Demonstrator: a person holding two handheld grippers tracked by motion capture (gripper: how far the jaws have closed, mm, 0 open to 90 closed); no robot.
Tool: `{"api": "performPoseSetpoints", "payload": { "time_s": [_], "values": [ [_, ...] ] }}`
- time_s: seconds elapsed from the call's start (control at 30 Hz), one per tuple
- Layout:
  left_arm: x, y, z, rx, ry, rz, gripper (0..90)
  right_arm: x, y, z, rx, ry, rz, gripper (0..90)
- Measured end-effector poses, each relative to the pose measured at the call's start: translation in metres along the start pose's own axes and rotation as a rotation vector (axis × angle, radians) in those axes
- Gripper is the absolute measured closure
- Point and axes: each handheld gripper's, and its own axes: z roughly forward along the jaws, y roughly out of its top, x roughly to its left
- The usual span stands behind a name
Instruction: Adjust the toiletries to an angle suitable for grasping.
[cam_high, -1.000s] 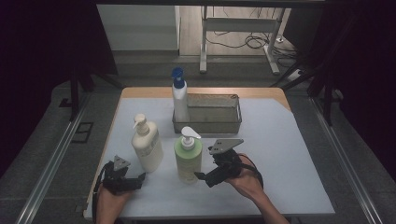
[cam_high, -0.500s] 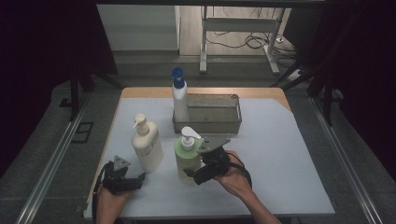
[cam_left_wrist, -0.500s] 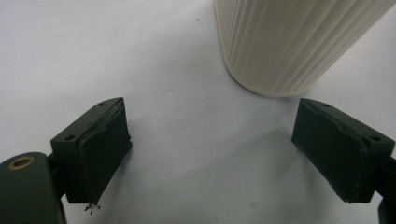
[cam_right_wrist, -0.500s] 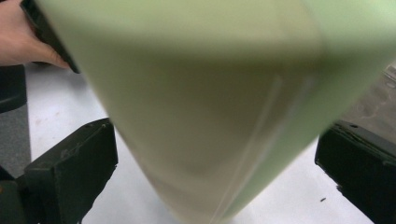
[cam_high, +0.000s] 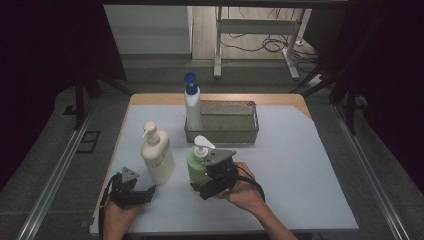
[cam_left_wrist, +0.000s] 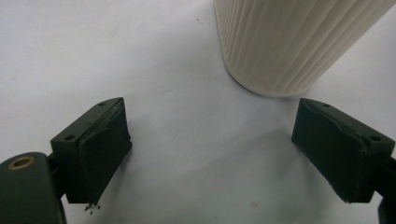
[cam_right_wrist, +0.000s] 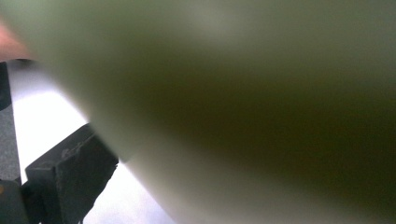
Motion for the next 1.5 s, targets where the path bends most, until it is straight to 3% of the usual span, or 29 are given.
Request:
{"api": "performPoseSetpoints", "payload": {
  "time_s": [0.03,0.1,0.4,0.87,1.17,1.5],
  "values": [
    [0.000,0.000,0.000,0.000,0.000,0.000,10.9,0.000,0.000,0.000,0.000,0.000,0.000,0.6],
    [0.000,0.000,0.000,0.001,-0.001,-0.003,10.9,0.003,0.000,0.000,-0.009,-0.066,-0.019,9.3],
    [0.000,0.000,0.000,-0.001,-0.001,-0.005,10.9,0.000,-0.001,-0.002,-0.037,-0.044,0.052,11.9],
    [0.000,0.000,0.000,0.000,-0.002,-0.006,10.9,-0.007,-0.001,-0.006,-0.035,-0.015,0.106,12.4],
    [0.000,0.000,0.000,0.000,-0.001,-0.003,10.9,-0.012,0.005,-0.019,-0.076,-0.057,0.099,12.3],
    [0.000,0.000,0.000,0.002,-0.002,-0.003,10.9,-0.028,0.012,-0.029,-0.089,-0.105,0.109,12.4]
  ]
}}
